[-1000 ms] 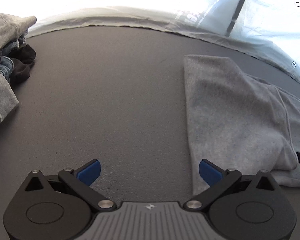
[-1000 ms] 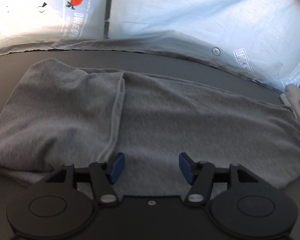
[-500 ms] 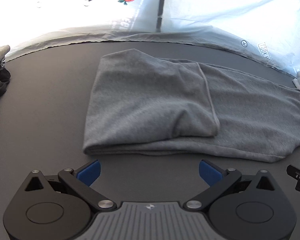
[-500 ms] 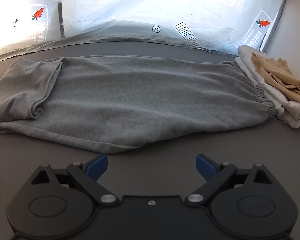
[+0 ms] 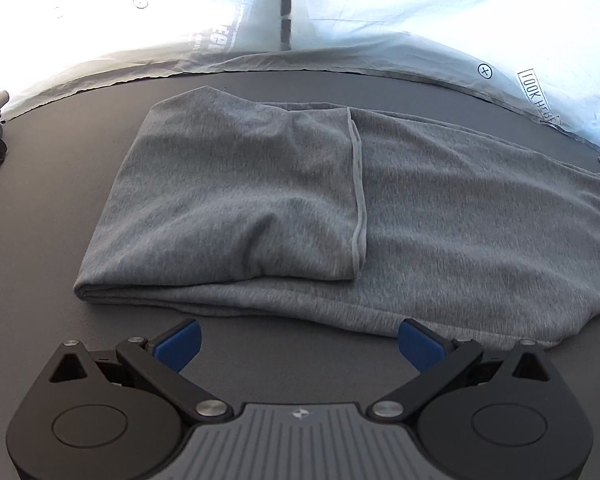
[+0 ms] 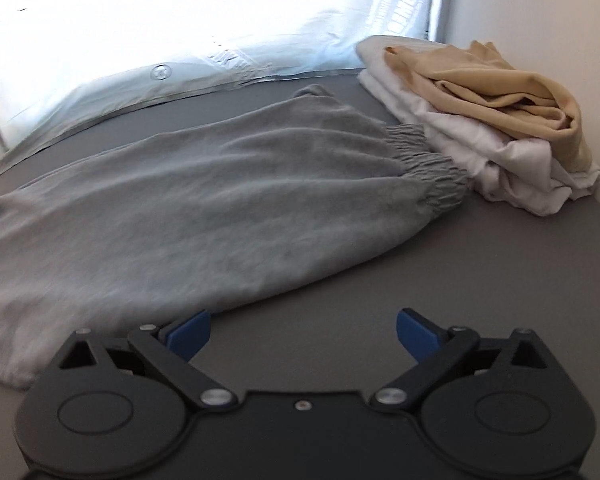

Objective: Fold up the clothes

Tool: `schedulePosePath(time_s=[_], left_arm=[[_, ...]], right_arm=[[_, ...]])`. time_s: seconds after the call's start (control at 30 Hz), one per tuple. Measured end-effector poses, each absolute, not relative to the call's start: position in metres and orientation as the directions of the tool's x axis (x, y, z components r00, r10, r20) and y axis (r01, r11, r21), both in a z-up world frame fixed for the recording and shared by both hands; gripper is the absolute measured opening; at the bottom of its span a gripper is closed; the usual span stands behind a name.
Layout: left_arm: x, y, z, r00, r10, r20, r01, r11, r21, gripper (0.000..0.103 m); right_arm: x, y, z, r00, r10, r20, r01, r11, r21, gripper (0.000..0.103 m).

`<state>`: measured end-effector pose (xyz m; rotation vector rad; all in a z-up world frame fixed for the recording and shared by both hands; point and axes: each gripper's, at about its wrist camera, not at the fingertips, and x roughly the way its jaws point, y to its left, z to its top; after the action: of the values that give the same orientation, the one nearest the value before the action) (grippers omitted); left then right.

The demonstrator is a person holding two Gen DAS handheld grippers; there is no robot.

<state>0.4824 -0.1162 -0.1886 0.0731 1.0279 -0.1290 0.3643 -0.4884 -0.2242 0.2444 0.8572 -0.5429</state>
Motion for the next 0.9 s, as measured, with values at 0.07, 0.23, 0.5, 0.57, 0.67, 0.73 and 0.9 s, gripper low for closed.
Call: schedulePosePath(time_s=[0.07, 0.23, 0.5, 0.57, 0.67, 0.73, 0.9], left_arm=[[0.497, -0.124, -0.191, 0.508, -0.056, -0.859, 0.136, 0.991, 0.016, 0.103], [0.526, -0.145, -0.199, 0.51, -0.01, -0.86, 0.172, 0.981, 0.09, 0.103], [0.542, -0.151, -0.218, 0.466, 0.032, -0.884, 0.192, 0.972, 0.136, 0.103], [0.545, -0.145, -0.219, 0.442, 0.011, -0.897, 0.166, 0.982, 0.094, 0.103], [0.545, -0.14, -0.22, 0.436, -0.011, -0.9, 0.139, 0.989, 0.055, 0.103], [0.542, -0.141, -0.22, 0.449, -0.011, -0.894, 0.14, 0.988, 0.059, 0.103], [0.539, -0.14, -0.221, 0.46, -0.013, -0.888, 0.129, 0.99, 0.053, 0.103]], right_arm=[[0.373, -0.518, -0.228, 0.519, -0.374, -0.768, 0.576, 0.818, -0.009, 0.1], [0.379, -0.584, -0.237, 0.582, -0.342, -0.738, 0.639, 0.754, 0.154, 0.1], [0.38, -0.618, -0.247, 0.671, -0.351, -0.653, 0.68, 0.644, 0.352, 0.08], [0.373, -0.62, -0.248, 0.673, -0.377, -0.637, 0.709, 0.575, 0.409, 0.07], [0.351, -0.641, -0.257, 0.747, -0.317, -0.584, 0.664, 0.36, 0.655, 0.049], [0.341, -0.652, -0.271, 0.806, -0.253, -0.535, 0.585, 0.206, 0.784, 0.041], [0.338, -0.655, -0.289, 0.872, -0.187, -0.451, 0.464, 0.03, 0.885, 0.027]])
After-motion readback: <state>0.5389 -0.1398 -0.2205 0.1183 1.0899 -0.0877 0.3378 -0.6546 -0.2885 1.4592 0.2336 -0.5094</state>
